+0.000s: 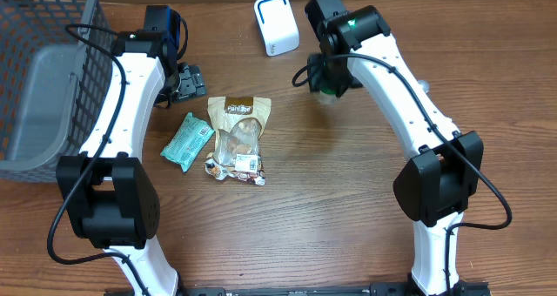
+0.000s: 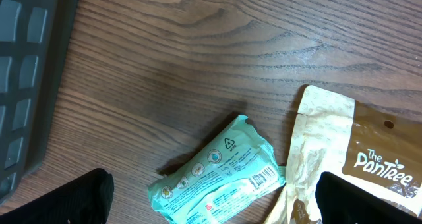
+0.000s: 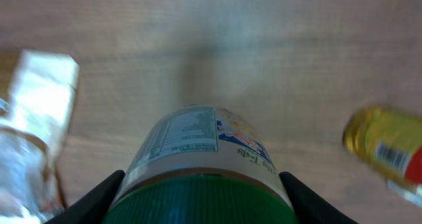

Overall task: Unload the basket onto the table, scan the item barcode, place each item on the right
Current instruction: 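Carry the jar down and set it on the table right of center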

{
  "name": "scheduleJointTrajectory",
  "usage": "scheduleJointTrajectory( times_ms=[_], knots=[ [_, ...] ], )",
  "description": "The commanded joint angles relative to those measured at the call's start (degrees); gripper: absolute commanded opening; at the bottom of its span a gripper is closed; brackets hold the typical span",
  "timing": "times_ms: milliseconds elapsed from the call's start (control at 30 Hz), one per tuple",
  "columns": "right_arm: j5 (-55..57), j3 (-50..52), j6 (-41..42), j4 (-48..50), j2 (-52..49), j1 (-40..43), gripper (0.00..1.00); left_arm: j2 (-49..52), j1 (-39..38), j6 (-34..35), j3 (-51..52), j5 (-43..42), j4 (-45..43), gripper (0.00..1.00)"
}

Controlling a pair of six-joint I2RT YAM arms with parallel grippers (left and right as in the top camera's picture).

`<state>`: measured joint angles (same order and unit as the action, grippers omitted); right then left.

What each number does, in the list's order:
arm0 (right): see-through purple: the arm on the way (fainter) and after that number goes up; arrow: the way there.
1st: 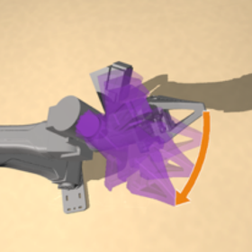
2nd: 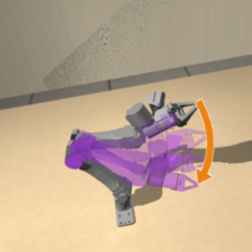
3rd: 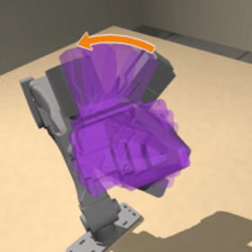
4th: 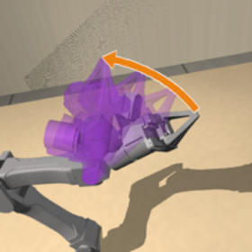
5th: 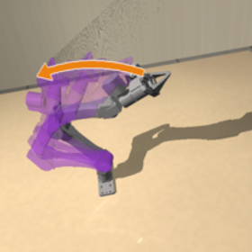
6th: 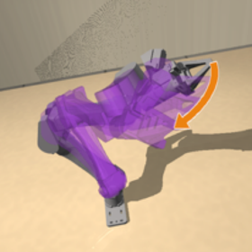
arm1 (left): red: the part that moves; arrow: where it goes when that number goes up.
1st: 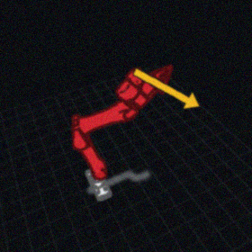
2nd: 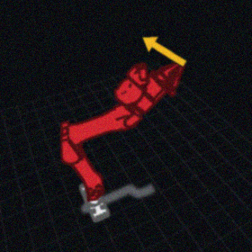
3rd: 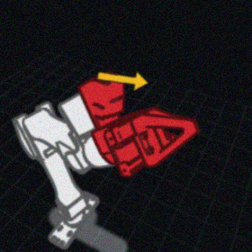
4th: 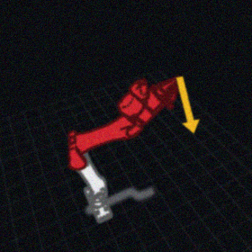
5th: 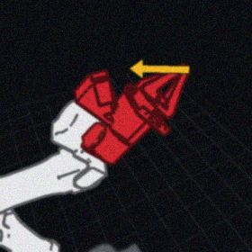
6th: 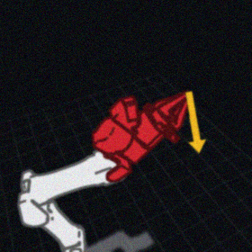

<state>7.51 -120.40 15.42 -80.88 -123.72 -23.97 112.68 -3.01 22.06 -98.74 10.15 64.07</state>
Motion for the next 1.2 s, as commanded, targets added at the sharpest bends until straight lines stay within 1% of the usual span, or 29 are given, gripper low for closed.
scheduleJointTrajectory(
  times_ms=[0, 100, 233, 400, 467, 500, 533, 567, 600, 700, 767, 833, 867, 933, 1067, 1167],
  knots=[
    [0.0, 3.5, 1.1, -1.1, 0.2, 0.5, 0.09, 0.4, -0.1, -0.9, -1.1, 0.8, 0.0, 1.00],
    [0.0, 8.3, 1.1, -0.3, 0.2, 0.6, 0.10, 0.4, -0.1, -0.9, -1.1, 0.8, 0.0, 1.00],
    [0.0, 15.6, 1.1, 3.7, 0.2, 1.0, 0.14, 0.4, -0.1, -0.9, -1.1, 0.8, 0.0, 0.99],
    [0.0, 22.9, 1.1, 7.4, 0.2, 1.5, 0.15, 0.4, -0.1, -0.9, -1.1, 0.8, 0.0, 1.00],
    [0.0, 25.0, 1.1, 7.8, 0.2, 1.7, 0.19, 0.4, -0.1, -0.9, -1.1, 0.8, 0.0, 1.00],
    [0.0, 25.6, 1.0, 8.0, 0.2, 1.7, 0.25, 0.4, -0.1, -0.9, -1.1, 0.8, 0.0, 1.00],
    [0.0, 26.0, 1.0, 8.1, 0.2, 1.7, 0.35, 0.4, -0.1, -0.9, -1.1, 0.8, 0.0, 1.00],
    [0.0, 26.2, 1.0, 8.2, 0.2, 1.7, 0.50, 0.4, -0.1, -0.9, -1.1, 0.8, 0.0, 1.00],
    [0.0, 26.2, 1.0, 8.2, 0.2, 1.7, 0.60, 0.4, -0.1, -0.9, -1.1, 0.8, 0.0, 1.00],
    [0.3, 26.1, 1.0, 8.7, 0.2, 1.7, 0.73, 0.4, -0.1, -0.9, -1.1, 0.8, 0.0, 1.00],
    [2.9, 25.4, 0.8, 8.4, 0.2, 1.8, 0.81, 0.4, -0.1, -0.9, -1.1, 0.8, 0.0, 1.00],
    [6.7, 23.6, 0.9, 7.6, 0.2, 1.9, 0.92, 0.4, -0.1, -0.9, -1.1, 0.8, 0.0, 1.00],
    [7.8, 22.5, 0.9, 7.2, 0.3, 1.9, 0.96, 0.4, -0.1, -0.9, -1.1, 0.8, 0.0, 1.00],
    [8.3, 20.0, 0.8, 6.3, 0.3, 1.9, 1.00, 0.4, -0.1, -0.9, -1.1, 0.8, 0.0, 1.00],
    [8.2, 12.7, 0.9, 4.1, 0.3, 1.9, 1.00, 0.4, -0.1, -0.9, -1.1, 0.8, 0.0, 1.00],
    [4.3, 6.2, 0.9, 2.7, 0.3, 1.5, 1.00, 0.4, -0.1, -0.9, -1.1, 0.8, 0.0, 1.00]
  ],
)
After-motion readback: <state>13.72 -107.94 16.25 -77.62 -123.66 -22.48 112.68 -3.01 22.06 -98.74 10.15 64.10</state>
